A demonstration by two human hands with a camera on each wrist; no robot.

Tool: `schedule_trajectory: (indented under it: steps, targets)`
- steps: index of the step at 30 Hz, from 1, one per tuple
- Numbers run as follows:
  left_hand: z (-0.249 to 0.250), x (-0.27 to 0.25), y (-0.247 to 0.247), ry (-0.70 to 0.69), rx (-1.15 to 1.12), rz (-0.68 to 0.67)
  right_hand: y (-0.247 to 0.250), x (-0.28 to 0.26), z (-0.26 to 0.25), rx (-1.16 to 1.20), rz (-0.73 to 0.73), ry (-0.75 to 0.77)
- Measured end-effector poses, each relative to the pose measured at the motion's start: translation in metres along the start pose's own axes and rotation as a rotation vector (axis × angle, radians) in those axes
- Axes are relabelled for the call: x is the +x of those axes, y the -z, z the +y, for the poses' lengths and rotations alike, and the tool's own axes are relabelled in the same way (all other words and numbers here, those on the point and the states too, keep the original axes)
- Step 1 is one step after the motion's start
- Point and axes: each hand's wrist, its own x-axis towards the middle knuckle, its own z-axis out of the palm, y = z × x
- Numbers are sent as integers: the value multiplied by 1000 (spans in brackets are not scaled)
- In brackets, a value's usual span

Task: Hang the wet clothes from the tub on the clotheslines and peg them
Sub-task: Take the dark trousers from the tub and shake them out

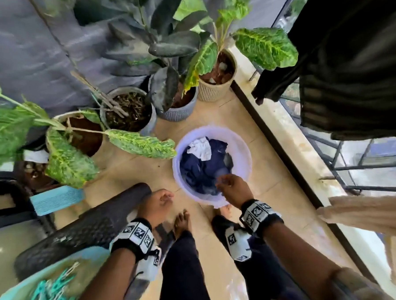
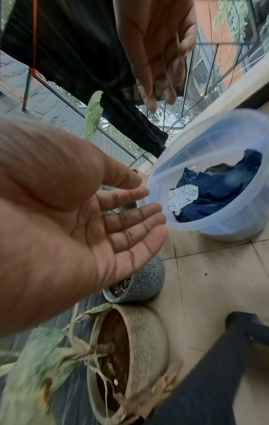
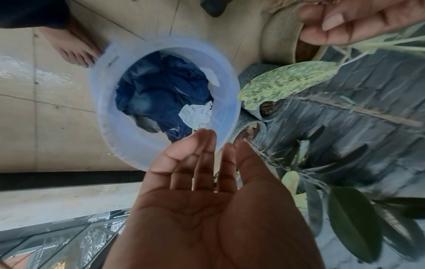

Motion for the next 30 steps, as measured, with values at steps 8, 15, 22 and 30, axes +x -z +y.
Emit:
schedule_trajectory:
  steps: [8,15,22,30]
  targets:
    - [-38,160,-31,-33,158,-11,-42,185,27,-72,60,10]
    - [-50,210,-41,-95,18,-36,-87,295,64,-134,68,-22]
    - [-50,208,-40,-111,-57,-25,-97,304,54,-180,5,-42]
    - [-42,201,-46,-38,-60,21,-93,225,30,-187,-84,216]
